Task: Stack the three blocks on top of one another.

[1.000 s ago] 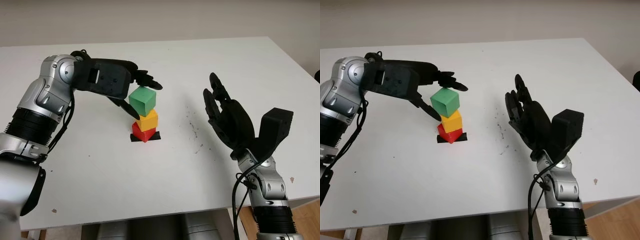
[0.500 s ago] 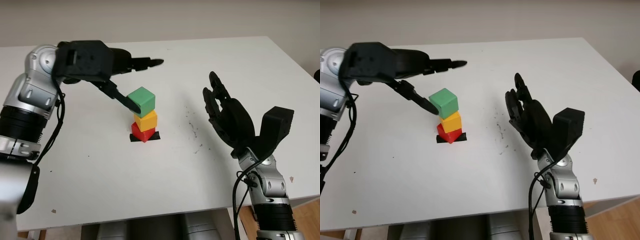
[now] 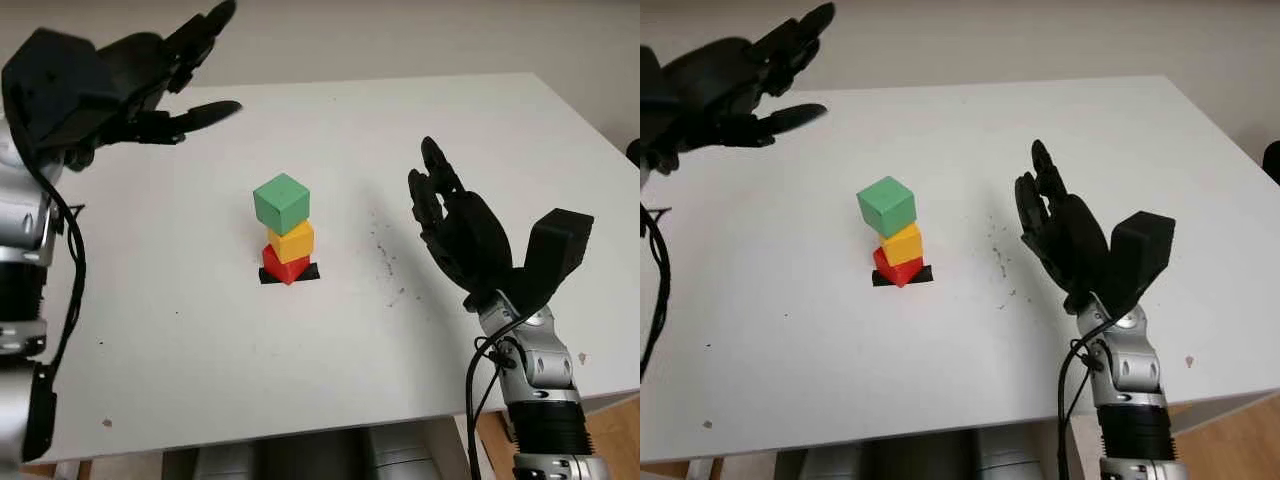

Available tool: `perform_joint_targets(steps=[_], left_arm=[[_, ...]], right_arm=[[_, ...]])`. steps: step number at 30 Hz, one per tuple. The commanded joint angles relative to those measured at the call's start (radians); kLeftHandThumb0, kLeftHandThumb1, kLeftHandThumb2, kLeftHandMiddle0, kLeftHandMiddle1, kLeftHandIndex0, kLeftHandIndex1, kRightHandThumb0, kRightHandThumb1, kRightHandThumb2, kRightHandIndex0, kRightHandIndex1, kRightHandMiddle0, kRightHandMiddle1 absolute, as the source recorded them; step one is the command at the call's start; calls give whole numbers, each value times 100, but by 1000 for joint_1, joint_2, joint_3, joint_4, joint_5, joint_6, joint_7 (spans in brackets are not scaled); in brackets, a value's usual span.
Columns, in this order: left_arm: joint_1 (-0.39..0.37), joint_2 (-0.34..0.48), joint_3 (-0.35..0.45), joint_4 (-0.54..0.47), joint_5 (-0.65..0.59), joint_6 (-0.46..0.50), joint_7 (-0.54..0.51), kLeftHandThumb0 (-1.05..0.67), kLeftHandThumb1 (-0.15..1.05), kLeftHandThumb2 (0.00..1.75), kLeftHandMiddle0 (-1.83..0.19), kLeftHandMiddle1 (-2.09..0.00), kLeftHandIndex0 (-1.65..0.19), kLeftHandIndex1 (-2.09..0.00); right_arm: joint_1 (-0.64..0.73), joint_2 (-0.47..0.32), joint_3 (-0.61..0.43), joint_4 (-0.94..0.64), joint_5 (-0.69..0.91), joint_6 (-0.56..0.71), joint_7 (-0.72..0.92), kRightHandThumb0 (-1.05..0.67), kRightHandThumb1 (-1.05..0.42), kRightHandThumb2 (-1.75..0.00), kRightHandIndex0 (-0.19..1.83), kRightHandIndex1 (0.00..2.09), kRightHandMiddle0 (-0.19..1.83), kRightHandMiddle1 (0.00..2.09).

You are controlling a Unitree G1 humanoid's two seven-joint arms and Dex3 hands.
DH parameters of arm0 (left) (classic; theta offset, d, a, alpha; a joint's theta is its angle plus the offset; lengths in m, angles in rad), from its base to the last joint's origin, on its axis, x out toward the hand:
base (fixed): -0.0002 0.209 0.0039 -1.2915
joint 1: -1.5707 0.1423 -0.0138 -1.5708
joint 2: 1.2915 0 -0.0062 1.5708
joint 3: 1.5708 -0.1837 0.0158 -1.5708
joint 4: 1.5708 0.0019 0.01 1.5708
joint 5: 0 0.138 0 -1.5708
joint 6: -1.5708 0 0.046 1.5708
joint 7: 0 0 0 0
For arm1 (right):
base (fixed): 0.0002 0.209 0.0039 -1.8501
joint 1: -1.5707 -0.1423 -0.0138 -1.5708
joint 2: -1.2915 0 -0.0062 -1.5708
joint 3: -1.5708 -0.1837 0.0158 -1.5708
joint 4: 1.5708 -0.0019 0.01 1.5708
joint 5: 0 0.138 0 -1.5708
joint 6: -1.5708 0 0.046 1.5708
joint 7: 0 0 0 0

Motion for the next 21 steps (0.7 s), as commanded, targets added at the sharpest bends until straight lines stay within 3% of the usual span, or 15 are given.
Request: perform_joint_targets(steps=[1,9,21], left_arm=[[40,-54,45,-63,-56,14,47,-96,105,63,19,0,19,0],[238,-182,85,-209,-157,37,169,-92,105,69,19,0,19,0],[390,-300,111,-198,-197,-45,273,-89,105,74,19,0,19,0]], right_arm=[[-46,16,3,10,7,-2,-7,-78,-105,-69,-19,0,-19,0],[-112,46,26,57,-32,-54,-48,-81,-105,-73,-19,0,-19,0],[-126,62,26,58,-53,-43,-110,-79,-105,-77,-19,0,-19,0]])
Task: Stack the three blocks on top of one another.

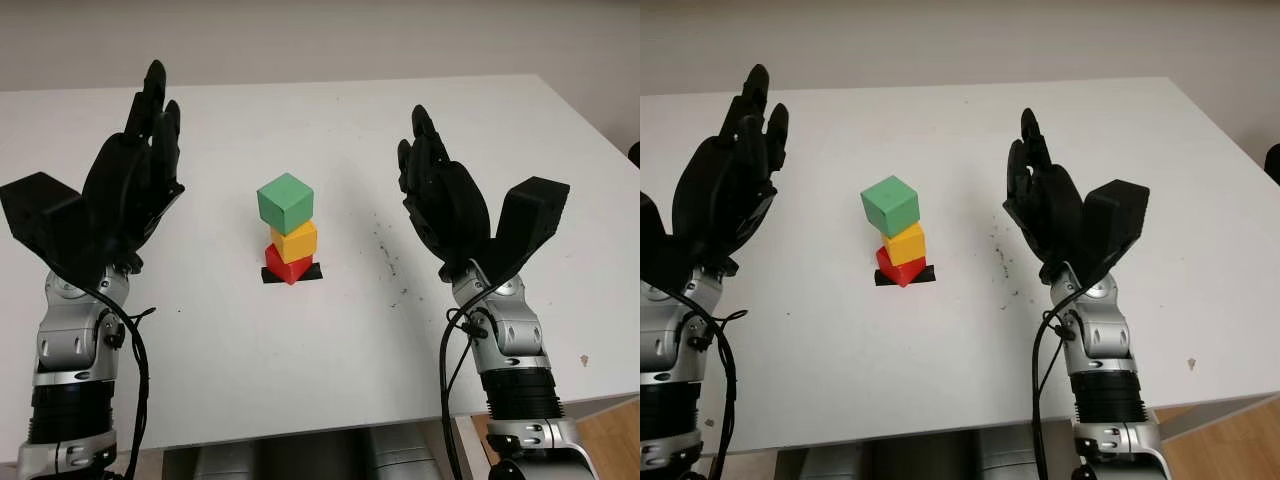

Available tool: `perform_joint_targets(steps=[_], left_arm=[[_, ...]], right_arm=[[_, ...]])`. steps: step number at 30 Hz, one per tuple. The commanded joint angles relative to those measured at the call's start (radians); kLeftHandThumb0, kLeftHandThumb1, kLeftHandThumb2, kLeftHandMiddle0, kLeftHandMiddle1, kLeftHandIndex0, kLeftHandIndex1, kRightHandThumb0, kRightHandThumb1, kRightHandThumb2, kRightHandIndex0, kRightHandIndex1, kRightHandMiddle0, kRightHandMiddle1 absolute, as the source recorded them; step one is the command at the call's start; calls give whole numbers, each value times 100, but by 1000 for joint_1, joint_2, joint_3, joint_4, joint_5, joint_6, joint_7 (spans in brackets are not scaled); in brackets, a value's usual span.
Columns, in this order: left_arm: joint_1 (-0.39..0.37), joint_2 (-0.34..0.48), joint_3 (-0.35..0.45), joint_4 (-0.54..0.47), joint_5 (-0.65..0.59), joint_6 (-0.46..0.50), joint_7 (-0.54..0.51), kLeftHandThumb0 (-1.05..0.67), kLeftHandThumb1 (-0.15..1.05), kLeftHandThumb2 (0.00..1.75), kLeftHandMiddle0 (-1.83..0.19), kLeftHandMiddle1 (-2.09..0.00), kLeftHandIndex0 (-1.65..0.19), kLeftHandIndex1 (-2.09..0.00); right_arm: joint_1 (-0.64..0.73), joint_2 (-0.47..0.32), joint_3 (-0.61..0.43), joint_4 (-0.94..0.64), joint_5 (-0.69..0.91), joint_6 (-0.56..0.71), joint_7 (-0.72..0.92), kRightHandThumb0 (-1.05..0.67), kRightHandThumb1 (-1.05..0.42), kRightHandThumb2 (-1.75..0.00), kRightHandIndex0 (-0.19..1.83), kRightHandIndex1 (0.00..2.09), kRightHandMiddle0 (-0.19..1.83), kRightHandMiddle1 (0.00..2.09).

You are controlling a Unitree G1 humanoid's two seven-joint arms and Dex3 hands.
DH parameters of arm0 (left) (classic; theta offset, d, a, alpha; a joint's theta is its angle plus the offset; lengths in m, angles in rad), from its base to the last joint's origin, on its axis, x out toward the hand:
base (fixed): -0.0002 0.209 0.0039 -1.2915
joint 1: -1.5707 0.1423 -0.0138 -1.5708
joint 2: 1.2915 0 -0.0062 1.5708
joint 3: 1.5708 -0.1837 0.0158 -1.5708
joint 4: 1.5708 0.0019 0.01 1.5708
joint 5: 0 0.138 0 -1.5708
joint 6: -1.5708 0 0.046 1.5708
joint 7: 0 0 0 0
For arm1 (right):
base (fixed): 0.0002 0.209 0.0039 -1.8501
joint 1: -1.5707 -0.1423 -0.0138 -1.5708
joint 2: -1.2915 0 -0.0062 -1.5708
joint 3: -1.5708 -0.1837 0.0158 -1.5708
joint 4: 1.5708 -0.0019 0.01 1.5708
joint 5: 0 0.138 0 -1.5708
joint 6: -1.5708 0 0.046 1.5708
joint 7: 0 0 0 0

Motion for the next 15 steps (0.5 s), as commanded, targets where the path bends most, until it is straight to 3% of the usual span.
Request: perform_joint_targets(steps=[1,15], left_arm=[[32,-11,2,-1,-4,-31,2,-89,105,76,19,0,19,0],[172,-64,-3,-59,-7,-52,45,-87,105,73,19,0,19,0]], right_arm=[[-13,6,1,-4,-3,-5,-7,-79,-105,-78,-19,0,-19,0],[55,5,3,-85,2,38,-6,-78,-105,-76,-19,0,-19,0]])
